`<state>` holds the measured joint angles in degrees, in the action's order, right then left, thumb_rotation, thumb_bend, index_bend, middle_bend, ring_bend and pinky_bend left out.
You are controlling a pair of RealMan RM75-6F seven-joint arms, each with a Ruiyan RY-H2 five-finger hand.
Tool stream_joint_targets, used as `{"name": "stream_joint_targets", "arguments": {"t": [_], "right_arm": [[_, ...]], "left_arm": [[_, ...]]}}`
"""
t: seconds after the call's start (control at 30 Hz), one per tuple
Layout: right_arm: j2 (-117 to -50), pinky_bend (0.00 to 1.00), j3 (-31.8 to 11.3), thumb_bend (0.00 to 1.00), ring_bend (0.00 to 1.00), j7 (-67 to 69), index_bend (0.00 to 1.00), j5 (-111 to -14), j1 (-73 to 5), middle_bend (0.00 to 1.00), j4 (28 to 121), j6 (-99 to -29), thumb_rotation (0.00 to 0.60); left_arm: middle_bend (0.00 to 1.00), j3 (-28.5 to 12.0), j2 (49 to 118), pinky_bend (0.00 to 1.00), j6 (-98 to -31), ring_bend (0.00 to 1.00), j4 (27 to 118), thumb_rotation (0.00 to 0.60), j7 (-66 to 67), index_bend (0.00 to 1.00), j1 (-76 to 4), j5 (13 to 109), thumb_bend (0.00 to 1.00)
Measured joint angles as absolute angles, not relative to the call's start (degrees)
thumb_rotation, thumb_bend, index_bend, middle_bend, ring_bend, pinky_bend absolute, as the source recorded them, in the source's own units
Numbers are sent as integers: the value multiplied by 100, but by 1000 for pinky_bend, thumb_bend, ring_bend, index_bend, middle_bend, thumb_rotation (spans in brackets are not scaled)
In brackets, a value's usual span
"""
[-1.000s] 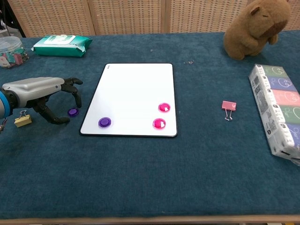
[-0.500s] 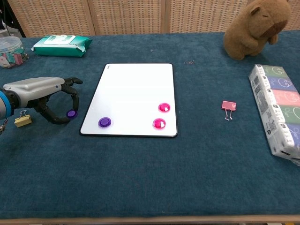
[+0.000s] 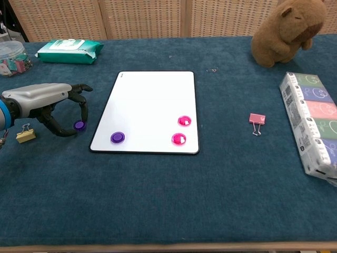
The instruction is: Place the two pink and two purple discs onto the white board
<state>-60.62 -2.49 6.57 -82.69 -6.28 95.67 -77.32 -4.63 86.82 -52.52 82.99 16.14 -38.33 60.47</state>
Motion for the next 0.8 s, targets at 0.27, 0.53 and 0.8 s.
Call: {"name": "stream_joint_targets", "arguments": {"t": [0.27, 0.53, 0.8], "right_arm": [[-6054, 0, -254, 176, 0, 679, 341, -8251, -631, 0, 9564, -7715, 600], [-6058, 0, -256, 177, 0, 683, 356, -8236, -647, 0, 9559, -7680, 600], [-6034, 0, -271, 176, 0, 739, 367, -8207, -636, 0, 9544, -7691, 600]], "left_arm": [[0, -614, 8486, 0, -5169, 0, 8673, 600, 1736, 655, -3975, 6004, 324], [0, -898, 8443, 0, -4963, 0, 8884, 600, 2113, 655, -4376, 5641, 324], [0, -1019, 8641, 0, -4808, 0, 8872, 600, 2549, 655, -4752, 4978, 323]]}}
